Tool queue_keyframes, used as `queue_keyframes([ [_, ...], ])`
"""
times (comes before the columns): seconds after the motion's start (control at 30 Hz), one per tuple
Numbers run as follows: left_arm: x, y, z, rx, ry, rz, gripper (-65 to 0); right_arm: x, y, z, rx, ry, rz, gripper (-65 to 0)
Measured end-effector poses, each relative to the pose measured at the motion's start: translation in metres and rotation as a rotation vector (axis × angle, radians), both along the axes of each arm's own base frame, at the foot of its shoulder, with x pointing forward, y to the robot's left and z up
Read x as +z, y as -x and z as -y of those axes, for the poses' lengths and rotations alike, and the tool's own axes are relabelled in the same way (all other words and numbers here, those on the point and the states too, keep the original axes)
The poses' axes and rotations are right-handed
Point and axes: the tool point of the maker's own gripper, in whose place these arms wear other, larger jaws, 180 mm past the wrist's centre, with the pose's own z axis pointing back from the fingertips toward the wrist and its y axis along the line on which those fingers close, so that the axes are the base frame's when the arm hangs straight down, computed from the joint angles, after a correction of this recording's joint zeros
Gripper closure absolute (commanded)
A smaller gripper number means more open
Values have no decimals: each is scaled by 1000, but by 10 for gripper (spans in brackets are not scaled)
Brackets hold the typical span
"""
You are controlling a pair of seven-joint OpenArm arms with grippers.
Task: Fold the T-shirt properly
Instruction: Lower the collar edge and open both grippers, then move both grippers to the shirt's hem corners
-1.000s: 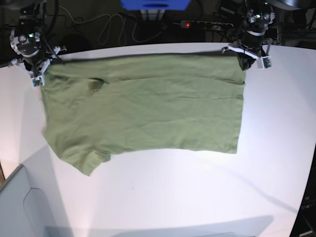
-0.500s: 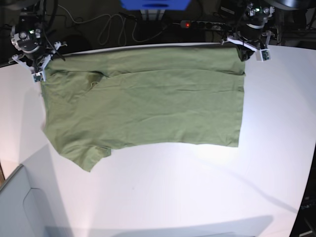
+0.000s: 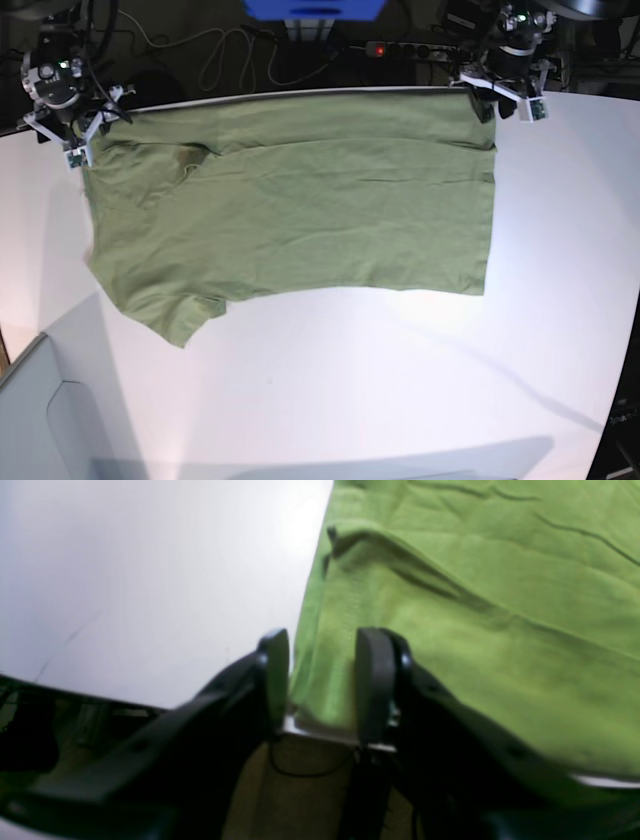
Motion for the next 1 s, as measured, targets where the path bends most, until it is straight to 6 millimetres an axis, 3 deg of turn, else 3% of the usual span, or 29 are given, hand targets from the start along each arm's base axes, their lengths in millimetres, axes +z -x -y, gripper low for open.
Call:
queue_keyframes([
  [0.13,17,-10,1,-12,-14,44,-221,22,-10,4,-6,26,68,-358],
  [0.27,42,-20,-19,51,-63,123,-247,28,-24,-2,-1,14,106,-358],
  [0.33,48,-27,-25,83,-68,147,-288,38,-43,-3,0,14,160,-358],
  [0.43,65,-53,-38,107,-96,236,-336,49,-73,-13,31,5,220,-358],
  [0.67,78,-105,-44,131,-76,356,-351,89,-144,-47,115,-53,412,-365],
  [0.87,72,-166,-58,132,-30,383,-352,78,-174,-49,112,-79,394,-366],
  [1.0,64,-201,-73,136,-15,351,-356,61,-171,-43,86,-85,344,-360],
])
